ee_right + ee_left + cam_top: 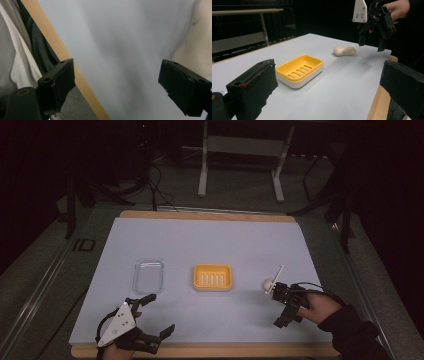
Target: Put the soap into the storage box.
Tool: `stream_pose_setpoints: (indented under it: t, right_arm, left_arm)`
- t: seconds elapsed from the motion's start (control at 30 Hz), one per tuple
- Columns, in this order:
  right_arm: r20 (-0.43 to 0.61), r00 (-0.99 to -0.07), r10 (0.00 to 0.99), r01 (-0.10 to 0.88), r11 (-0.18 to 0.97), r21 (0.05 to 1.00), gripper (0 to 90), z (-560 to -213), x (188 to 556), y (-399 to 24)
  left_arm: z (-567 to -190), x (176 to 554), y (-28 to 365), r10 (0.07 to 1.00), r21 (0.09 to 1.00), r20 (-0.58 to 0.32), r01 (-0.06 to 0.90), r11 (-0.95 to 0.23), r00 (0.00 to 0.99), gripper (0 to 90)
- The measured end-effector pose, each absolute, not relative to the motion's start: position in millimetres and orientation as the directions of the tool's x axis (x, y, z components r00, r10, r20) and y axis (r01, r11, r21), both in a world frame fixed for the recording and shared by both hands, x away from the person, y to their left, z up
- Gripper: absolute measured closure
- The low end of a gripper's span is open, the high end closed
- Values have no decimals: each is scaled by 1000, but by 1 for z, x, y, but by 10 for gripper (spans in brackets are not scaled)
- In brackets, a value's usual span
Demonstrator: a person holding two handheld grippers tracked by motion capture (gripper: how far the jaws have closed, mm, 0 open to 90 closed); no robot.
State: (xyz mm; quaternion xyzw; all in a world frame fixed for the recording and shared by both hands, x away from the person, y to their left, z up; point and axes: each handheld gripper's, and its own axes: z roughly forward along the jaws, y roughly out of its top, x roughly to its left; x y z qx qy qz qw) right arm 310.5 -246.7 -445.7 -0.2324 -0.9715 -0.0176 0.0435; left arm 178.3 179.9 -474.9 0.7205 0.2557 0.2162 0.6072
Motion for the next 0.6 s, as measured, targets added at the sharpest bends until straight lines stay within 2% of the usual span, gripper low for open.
stream_pose_setpoints:
  t: [0.2,0.6]
  right_arm:
    - [84,-887,454,456,890,6,131,-444,314,-248]
    - [88,-885,457,465,876,129,128,-436,321,-255]
  left_arm:
    - [-475,178,180,629,985,2,107,-135,778,11]
    - [-475,179,180,630,985,-4,111,-131,777,11]
